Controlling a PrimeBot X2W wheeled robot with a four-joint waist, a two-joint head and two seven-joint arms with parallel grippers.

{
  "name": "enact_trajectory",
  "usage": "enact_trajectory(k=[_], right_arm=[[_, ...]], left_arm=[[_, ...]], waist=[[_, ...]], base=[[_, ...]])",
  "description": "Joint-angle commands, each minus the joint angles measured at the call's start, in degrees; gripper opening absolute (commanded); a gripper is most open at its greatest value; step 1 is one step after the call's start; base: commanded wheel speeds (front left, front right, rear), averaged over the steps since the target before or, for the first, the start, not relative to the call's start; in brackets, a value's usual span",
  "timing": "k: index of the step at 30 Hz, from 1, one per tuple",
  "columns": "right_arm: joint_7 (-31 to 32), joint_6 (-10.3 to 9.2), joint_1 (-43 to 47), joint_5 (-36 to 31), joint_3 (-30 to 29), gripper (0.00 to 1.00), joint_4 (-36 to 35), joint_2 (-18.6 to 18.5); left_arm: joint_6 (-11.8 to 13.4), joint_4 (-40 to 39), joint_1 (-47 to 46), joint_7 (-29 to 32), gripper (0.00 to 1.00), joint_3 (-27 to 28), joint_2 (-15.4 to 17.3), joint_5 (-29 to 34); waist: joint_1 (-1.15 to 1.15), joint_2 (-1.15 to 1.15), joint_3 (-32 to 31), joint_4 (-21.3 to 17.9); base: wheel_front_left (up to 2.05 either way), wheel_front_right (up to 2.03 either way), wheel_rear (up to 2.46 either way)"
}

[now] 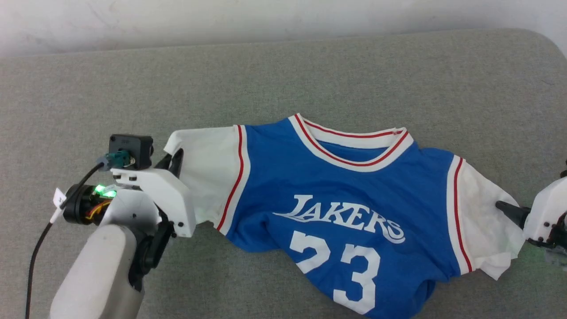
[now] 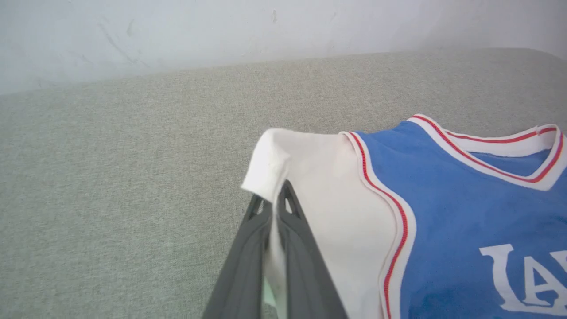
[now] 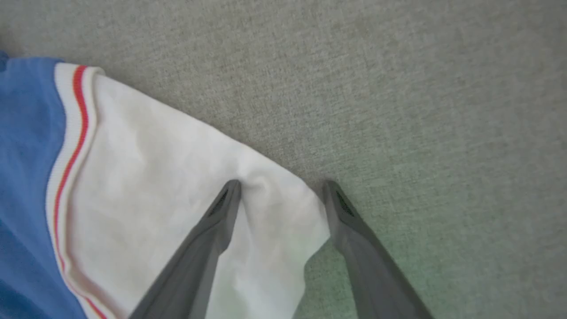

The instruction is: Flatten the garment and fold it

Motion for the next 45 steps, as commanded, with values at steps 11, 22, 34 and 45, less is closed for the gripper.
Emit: enact_trajectory(k=[11,22,34,45], right_arm=[[11.6,0.05,0.1,5.9,7.5,0.0,2.9,1.9],[-4.8,0.05,-9.1,-3.6,7.2,0.0,-11.1,-7.1],[-24.4,0.05,-33.5,-15.2,2.7,0.0,-6.1,-1.4],[-42.5,0.05,-53.6,-20.3,3.0,0.0,4.1,-0.6]], left_arm=[[1.2,-2.2,1.6,0.1,0.0,0.6,1.0,-0.1],[1.9,0.0,-9.9,-6.4,0.0,5.6,4.4,2.3],[-1.7,21.7,-38.7,-15.4,0.0,7.5,3.7,2.4],[-2.4,34.5,-61.4,-28.5,0.0,7.6,3.7,5.4]], waist=[[0.0,0.0,-2.0,-0.9],[0.0,0.0,-7.4,-2.3],[0.0,0.0,-0.4,-4.6],[0.0,0.0,9.1,-5.1]], base=[[0.0,0.0,0.0],[0.0,0.0,0.0],[0.0,0.0,0.0],[0.0,0.0,0.0]])
